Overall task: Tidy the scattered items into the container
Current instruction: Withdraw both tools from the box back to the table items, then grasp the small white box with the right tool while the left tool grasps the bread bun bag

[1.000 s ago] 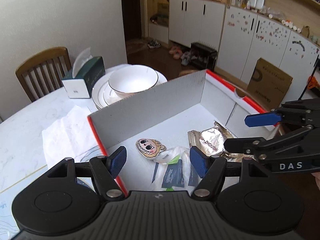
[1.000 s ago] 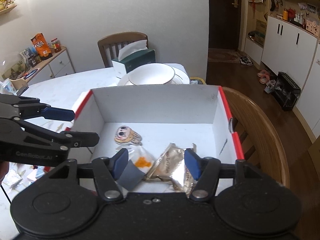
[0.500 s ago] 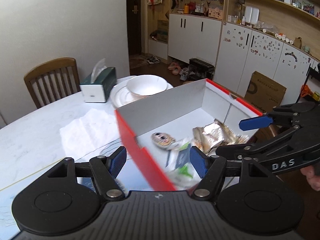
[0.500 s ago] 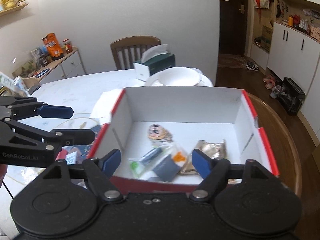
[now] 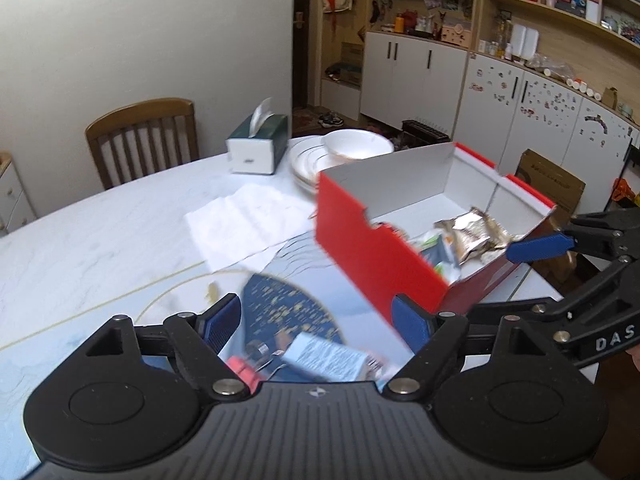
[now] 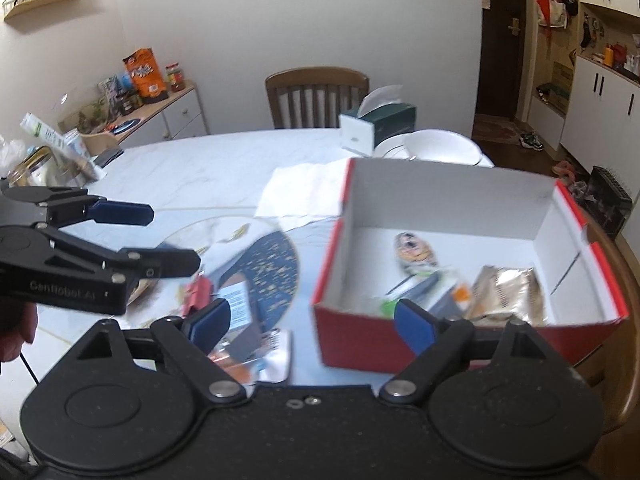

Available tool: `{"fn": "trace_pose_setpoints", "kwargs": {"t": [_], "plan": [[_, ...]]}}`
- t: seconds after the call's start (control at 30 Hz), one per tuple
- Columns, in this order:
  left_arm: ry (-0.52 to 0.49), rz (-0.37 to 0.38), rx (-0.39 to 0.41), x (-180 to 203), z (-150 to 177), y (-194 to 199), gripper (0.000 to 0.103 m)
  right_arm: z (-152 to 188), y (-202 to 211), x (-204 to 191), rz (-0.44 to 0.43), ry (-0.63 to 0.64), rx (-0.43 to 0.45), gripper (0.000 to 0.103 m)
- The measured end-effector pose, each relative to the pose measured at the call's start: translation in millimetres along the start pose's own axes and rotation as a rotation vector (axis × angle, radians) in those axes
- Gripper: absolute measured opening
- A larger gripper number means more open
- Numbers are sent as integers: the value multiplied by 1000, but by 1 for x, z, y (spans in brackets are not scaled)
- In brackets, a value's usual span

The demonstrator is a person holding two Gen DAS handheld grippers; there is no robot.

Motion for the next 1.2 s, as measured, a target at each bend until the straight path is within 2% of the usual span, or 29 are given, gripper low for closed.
{"fn": "trace_pose_setpoints", "kwargs": {"t": [0.13,0.2,0.53,0.77,1.03,1.2], "plan": [[24,-17,-6,-29,8,4,89,3,-6,-19,-5,-11,-21,89],[24,-31,-8,-42,15,6,103,6,-9,-27,-1,-11,-33,89],[35,-97,-29,-108,38,7,103,10,-38,-64,19,15,-90,89],[33,-155,-68,-145,49,-7,103,-1,-60,-76,15,32,-99,89],[44,-171,-107,-161,60,-25,103,-5,-89,-80,31,40,-146,77],[41,-181,-127,-163,66,-34,103,3,-102,-74,55,7,-194,62]]}}
Point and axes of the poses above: each gripper's, at about its wrist camera, not at the fingertips, and y roughly against the way its jaws point, x to its right, z to its underside, the point moved 9 cm from there along -y, roughly the way its jaws point, and after that the axes turned 15 degrees about y, right-handed, at the moved point
